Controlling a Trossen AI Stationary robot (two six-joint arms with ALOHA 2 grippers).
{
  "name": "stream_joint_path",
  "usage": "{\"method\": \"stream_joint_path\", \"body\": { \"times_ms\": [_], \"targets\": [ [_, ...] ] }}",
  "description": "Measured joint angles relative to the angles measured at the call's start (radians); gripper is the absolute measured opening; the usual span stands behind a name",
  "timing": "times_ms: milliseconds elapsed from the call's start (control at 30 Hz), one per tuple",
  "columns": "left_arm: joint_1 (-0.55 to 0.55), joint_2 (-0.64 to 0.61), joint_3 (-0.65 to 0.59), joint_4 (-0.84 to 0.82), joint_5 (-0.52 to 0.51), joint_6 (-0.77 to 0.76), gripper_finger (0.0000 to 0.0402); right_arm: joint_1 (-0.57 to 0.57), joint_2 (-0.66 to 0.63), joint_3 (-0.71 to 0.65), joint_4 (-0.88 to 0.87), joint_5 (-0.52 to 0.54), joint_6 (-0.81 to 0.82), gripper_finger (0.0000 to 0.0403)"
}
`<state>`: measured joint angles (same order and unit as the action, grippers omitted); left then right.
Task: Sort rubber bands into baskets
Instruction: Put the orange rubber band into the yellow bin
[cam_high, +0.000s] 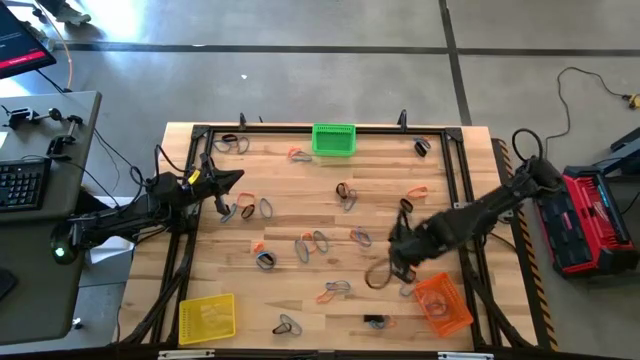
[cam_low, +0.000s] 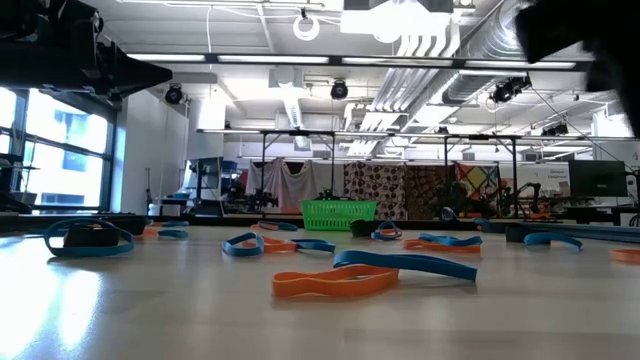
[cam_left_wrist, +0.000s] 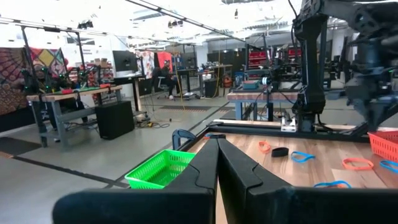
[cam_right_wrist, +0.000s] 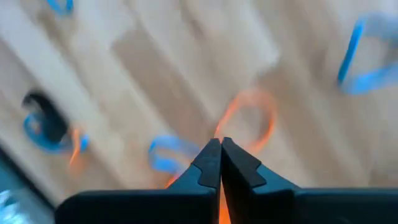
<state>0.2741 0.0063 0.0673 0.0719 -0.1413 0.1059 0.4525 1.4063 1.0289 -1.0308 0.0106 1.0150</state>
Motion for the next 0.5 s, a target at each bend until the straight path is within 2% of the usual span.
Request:
{"method": "stream_joint_path", "body": {
  "times_ms": [100,167,333,500],
  "targets": [
    [0.0,0.0,0.0,0.0,0.0,0.0,0.0,-0.082,0.0,-0.016,0.088,0.068,-0.188,0.0],
    [0.0,0.0,0.0,0.0,0.0,0.0,0.0,-0.135,0.0,-0.034,0.179,0.079,-0.301,0.0],
    [0.0,0.002,0.0,0.0,0.036,-0.002,0.0,-0.256,0.0,-0.094,0.434,0.03,-0.527,0.0],
    [0.0,0.04,0.0,-0.001,0.044,-0.024,0.0,-0.346,0.0,-0.164,0.615,0.014,-0.668,0.0]
  ]
}}
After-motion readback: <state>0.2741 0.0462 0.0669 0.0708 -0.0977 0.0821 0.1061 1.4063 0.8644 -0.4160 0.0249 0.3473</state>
